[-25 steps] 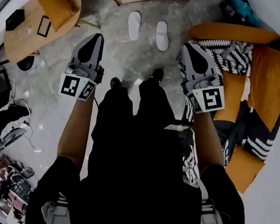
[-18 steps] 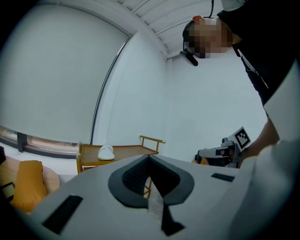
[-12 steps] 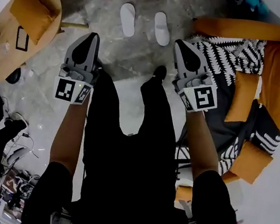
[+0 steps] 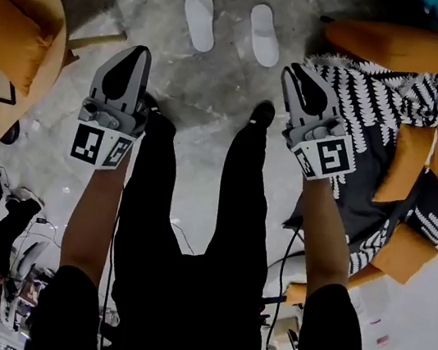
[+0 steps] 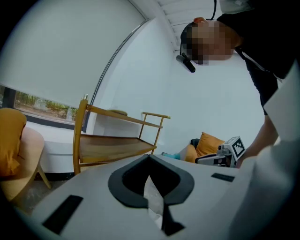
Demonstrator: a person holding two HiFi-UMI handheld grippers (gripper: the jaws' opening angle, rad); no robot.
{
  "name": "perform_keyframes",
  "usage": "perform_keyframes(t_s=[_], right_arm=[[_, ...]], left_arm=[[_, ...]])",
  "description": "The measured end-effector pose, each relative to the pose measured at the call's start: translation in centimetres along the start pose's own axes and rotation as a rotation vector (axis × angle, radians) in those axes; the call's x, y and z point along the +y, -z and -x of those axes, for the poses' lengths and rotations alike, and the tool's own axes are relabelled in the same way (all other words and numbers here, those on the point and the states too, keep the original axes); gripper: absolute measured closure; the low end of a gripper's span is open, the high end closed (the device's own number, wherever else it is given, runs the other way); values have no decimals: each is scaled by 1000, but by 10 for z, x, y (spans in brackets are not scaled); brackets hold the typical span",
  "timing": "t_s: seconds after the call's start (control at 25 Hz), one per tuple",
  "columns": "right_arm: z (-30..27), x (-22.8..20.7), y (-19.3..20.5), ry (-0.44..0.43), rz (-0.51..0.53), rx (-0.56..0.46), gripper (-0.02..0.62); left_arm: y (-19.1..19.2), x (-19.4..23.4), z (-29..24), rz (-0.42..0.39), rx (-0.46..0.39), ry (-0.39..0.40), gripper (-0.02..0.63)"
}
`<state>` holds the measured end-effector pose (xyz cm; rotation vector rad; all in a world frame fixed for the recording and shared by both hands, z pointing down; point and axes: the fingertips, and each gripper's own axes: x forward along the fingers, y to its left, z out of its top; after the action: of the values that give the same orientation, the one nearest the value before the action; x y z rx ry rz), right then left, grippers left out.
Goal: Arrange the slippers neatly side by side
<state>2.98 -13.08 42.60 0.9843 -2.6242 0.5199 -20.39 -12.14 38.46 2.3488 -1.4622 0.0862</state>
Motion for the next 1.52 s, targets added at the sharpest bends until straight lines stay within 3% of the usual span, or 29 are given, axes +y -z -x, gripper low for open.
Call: perform_keyframes(t_s=[0.08, 0.6, 1.28, 1.52], right_arm=[[-12, -10, 23, -8, 9, 35, 494], [-82, -52, 169, -110, 115, 306, 488], [-137, -98, 319, -256, 286, 602, 480], [-151, -119, 364, -321, 397, 730, 480]], left_arm=[[18, 6, -9, -6, 15, 1, 592], [134, 46, -44, 10, 95, -11, 591], [217, 39, -73, -12, 126, 55, 591], [242, 38, -86, -22, 138, 94, 592]])
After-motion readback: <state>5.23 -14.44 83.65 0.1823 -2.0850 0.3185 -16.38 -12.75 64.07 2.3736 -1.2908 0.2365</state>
